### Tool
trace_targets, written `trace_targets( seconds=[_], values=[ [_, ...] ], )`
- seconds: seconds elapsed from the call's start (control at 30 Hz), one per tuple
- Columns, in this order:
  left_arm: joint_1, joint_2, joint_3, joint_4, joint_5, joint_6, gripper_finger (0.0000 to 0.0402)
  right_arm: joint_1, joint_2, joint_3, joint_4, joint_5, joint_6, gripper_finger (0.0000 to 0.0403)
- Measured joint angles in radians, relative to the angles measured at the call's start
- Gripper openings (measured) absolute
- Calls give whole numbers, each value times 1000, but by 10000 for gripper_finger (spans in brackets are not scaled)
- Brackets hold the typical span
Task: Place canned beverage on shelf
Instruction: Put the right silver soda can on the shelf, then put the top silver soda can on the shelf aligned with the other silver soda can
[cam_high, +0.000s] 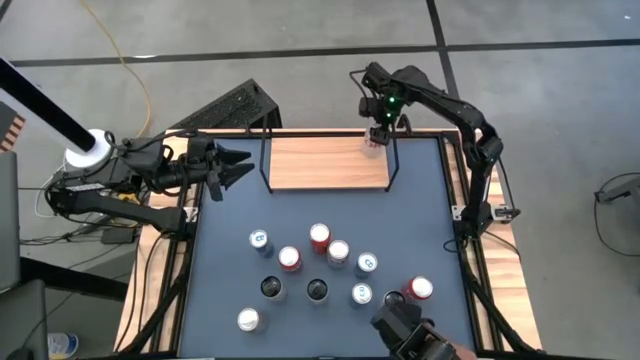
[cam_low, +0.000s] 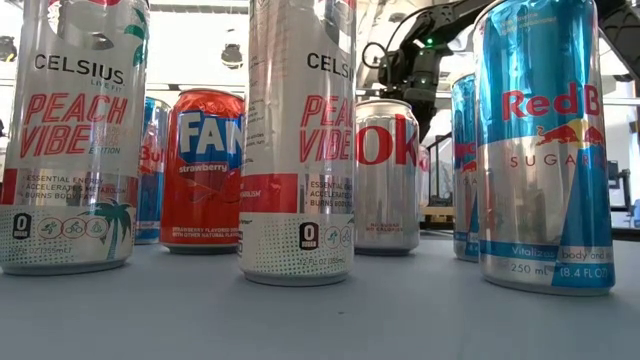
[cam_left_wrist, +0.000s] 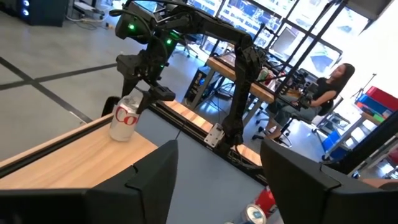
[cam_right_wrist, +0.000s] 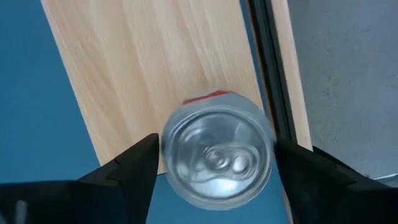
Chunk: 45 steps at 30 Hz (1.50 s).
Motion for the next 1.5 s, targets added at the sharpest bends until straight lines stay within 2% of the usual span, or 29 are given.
trace_targets(
  seconds=[0.13, 0.6, 0.83, 1.0, 1.2, 1.37, 1.5],
  values=[
    [0, 0, 0, 0, 5, 0, 222, 0, -2, 0, 17, 38, -11, 321],
    [0, 0, 0, -17, 6, -2, 222, 0, 0, 25, 29, 49, -42, 322],
    [0, 0, 0, -17, 7, -2, 222, 13, 0, 178, 28, 49, -70, 322],
    [0, 0, 0, -17, 7, -2, 222, 40, -11, 362, -50, 41, 2, 322],
    [0, 0, 0, -17, 7, 5, 222, 128, -178, 467, -161, -62, 94, 321],
    [0, 0, 0, -17, 0, 31, 222, 234, -354, 437, -232, -135, 307, 321],
    [0, 8, 0, -9, -5, 38, 222, 368, -470, 414, -265, -137, 475, 321]
  ],
)
